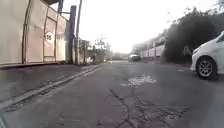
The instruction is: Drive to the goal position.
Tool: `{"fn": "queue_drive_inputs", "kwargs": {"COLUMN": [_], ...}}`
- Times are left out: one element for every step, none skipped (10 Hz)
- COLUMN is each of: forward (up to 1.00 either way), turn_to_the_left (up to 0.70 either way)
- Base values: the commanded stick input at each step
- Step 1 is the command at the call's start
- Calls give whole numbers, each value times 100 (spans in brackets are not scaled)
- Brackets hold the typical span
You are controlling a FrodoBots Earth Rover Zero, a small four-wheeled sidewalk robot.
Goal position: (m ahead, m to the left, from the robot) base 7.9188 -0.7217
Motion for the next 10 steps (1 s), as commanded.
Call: {"fn": "queue_drive_inputs", "kwargs": {"forward": [100, 100, 100, 100, 100, 100, 100, 100, 100, 100], "turn_to_the_left": [0, 0, 0, 0, 0, 0, 0, 0, 0, 0]}}
